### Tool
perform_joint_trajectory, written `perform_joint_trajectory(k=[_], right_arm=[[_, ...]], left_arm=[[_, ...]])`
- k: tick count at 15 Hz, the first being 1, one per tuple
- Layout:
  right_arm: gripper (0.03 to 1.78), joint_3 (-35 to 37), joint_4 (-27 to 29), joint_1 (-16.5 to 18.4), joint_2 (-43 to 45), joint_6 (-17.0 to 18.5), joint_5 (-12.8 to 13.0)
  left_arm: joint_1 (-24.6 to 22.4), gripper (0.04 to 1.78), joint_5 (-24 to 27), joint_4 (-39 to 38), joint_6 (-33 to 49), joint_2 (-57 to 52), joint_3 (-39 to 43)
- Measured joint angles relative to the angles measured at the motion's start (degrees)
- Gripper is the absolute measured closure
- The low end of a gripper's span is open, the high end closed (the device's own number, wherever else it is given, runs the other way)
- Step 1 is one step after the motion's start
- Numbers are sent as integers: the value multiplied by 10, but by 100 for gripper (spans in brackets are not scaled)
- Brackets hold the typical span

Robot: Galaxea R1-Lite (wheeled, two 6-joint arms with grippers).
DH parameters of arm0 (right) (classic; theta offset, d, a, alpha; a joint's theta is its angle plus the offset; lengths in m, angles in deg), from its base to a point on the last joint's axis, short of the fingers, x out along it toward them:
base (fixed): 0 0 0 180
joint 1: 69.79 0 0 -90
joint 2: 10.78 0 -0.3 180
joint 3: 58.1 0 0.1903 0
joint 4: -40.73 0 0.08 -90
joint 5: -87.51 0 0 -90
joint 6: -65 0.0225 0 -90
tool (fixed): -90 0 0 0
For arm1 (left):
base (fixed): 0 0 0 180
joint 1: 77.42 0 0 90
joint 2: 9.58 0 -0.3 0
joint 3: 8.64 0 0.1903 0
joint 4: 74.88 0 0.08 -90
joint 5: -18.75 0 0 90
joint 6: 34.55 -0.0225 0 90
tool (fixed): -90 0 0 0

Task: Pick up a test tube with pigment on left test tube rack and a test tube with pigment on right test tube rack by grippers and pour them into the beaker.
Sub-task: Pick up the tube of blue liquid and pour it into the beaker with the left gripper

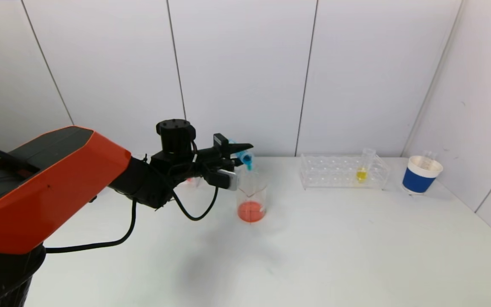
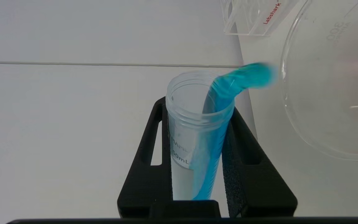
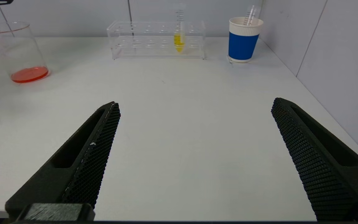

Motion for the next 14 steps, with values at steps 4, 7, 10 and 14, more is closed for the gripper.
perform_joint_trajectory(k=[4,7,10,14], right_arm=[[4,0,0,0,0,0,0],[4,0,0,0,0,0,0],[4,0,0,0,0,0,0],[4,0,0,0,0,0,0]], left_arm=[[2,135,0,0,-13,-4,3],[2,135,0,-1,-24,-7,4],[2,135,0,-1,-37,-9,5],[2,135,0,0,-54,-10,7]])
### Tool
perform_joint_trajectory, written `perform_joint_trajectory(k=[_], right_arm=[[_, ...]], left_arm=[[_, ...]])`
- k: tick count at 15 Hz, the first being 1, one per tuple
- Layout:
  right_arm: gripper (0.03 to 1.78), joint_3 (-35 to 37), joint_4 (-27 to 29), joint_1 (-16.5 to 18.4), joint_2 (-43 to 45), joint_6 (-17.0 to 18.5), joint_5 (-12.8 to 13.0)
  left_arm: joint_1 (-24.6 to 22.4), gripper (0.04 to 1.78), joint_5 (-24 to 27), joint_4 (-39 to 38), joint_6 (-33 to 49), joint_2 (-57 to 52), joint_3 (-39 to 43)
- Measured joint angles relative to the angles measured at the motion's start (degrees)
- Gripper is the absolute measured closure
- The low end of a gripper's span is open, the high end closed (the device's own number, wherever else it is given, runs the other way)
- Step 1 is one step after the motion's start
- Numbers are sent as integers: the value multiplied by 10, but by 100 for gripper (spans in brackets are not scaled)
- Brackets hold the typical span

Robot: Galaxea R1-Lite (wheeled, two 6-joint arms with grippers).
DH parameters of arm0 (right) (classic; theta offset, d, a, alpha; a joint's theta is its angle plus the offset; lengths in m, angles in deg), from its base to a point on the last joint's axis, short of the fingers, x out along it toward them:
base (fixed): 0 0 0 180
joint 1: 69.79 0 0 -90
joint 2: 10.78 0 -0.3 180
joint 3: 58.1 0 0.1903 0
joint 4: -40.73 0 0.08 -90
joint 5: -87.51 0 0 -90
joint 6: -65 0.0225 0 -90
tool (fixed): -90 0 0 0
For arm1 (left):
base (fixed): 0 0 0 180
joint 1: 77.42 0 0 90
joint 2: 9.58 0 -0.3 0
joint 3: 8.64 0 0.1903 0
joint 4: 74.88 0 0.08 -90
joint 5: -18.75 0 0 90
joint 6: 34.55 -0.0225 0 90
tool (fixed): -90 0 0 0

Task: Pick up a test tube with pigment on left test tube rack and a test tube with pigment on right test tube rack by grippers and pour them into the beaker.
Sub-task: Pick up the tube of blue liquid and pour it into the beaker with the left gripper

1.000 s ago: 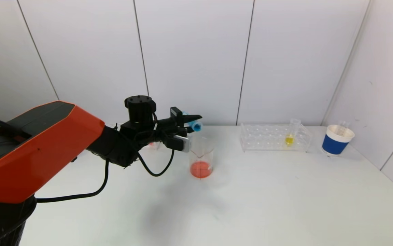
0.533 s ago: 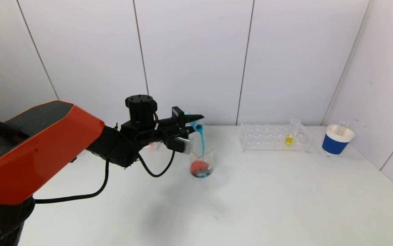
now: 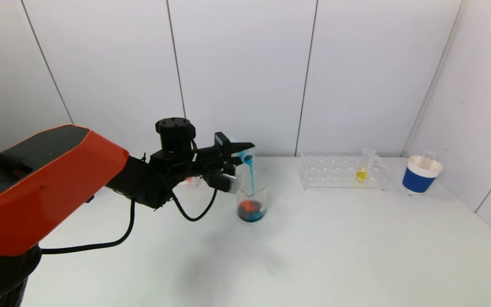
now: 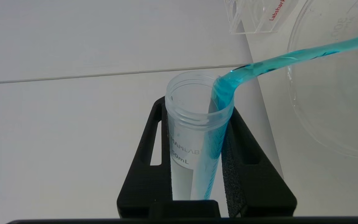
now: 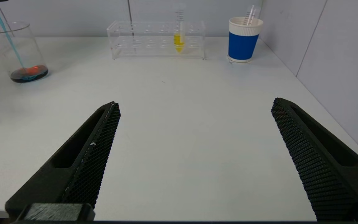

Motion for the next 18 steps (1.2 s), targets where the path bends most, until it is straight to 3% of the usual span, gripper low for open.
perform_joint_trajectory(k=[18], right_arm=[[4,0,0,0,0,0,0]], left_arm=[[3,135,-24,1,-102,-13,22]])
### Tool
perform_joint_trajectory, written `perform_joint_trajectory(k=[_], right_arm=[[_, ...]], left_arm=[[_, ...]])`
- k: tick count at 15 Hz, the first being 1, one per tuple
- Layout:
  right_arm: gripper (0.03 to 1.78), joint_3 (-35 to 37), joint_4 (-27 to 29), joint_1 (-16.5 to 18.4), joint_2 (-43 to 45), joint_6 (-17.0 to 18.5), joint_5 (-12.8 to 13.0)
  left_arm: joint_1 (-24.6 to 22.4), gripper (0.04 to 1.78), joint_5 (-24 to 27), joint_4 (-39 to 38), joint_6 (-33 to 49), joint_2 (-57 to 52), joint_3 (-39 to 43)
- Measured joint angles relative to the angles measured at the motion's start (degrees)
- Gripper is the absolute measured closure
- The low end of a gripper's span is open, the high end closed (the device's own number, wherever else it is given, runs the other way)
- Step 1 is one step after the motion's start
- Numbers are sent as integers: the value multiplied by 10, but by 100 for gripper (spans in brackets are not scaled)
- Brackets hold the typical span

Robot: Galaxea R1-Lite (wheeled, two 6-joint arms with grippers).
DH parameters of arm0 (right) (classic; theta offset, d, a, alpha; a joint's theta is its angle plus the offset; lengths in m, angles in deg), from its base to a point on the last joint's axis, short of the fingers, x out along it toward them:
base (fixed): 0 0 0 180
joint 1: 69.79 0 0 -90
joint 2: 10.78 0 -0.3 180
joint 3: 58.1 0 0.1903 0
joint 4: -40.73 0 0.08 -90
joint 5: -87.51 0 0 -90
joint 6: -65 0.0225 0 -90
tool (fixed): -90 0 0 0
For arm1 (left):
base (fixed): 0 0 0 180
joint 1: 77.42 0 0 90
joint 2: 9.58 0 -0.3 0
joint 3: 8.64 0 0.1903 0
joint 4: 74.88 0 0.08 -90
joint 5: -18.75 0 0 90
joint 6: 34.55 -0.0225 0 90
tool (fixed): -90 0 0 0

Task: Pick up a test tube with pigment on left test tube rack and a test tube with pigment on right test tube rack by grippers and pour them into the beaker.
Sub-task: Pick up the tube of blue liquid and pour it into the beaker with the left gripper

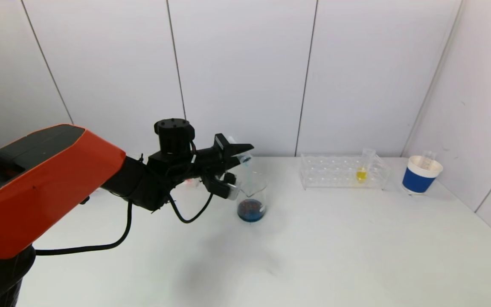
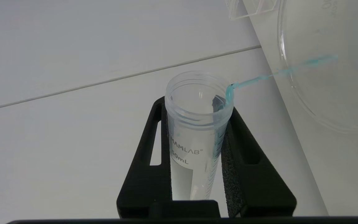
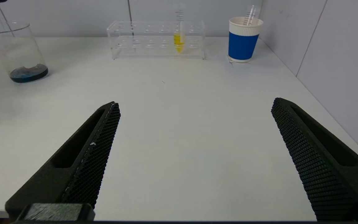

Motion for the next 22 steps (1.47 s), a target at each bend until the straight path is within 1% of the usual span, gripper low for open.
perform_joint_trajectory(k=[7,17,19,22], right_arm=[[4,0,0,0,0,0,0],[4,0,0,0,0,0,0],[4,0,0,0,0,0,0],[4,0,0,0,0,0,0]], left_arm=[[12,135,-19,-1,-44,-7,20],[14,135,-26,-1,-48,-27,41],[14,135,-25,-2,-38,-31,40],[17,135,-25,-24,38,-32,41]])
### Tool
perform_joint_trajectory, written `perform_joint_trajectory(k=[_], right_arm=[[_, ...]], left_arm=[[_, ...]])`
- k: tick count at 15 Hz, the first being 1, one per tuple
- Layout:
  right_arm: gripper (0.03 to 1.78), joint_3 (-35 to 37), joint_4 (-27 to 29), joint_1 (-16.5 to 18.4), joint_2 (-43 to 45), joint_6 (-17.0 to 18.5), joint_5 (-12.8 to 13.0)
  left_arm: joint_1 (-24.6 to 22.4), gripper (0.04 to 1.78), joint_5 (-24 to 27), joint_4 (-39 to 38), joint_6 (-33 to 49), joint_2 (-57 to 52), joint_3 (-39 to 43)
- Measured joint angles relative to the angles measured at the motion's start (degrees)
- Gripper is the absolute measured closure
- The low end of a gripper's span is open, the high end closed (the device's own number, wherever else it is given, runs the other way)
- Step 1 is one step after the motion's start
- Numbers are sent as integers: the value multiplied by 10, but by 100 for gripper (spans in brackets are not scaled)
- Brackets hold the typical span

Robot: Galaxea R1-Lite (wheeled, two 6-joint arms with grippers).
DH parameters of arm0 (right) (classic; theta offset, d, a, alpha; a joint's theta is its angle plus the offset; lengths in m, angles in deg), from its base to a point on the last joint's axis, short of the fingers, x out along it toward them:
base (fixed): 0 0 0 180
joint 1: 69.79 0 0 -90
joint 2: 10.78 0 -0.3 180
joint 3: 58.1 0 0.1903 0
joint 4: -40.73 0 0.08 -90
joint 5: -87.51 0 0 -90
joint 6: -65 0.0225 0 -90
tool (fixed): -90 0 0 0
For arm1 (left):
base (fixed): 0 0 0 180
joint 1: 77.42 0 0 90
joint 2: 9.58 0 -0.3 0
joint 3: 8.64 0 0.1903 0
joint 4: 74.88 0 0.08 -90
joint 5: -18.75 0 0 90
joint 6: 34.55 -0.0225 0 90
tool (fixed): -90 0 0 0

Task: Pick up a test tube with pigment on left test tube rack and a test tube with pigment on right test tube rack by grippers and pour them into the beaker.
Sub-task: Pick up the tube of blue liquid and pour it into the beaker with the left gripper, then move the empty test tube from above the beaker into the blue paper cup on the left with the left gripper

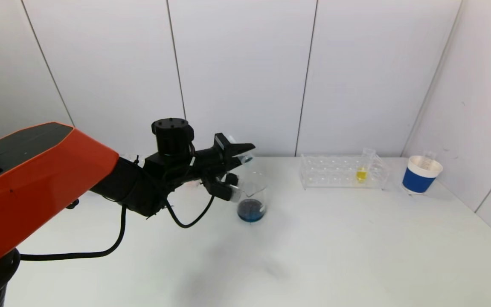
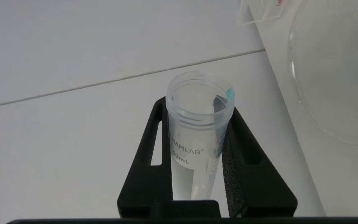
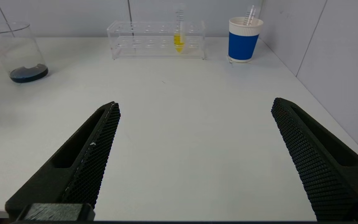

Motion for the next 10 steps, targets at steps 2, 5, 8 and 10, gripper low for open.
perform_joint_trajectory(k=[2,5,8,10], right_arm=[[4,0,0,0,0,0,0],[4,0,0,0,0,0,0],[4,0,0,0,0,0,0],[4,0,0,0,0,0,0]], left_arm=[[2,135,0,-38,64,1,0],[2,135,-3,-79,160,4,-2],[-1,135,-17,-100,220,1,-4],[-1,135,-22,-101,269,-3,-2]])
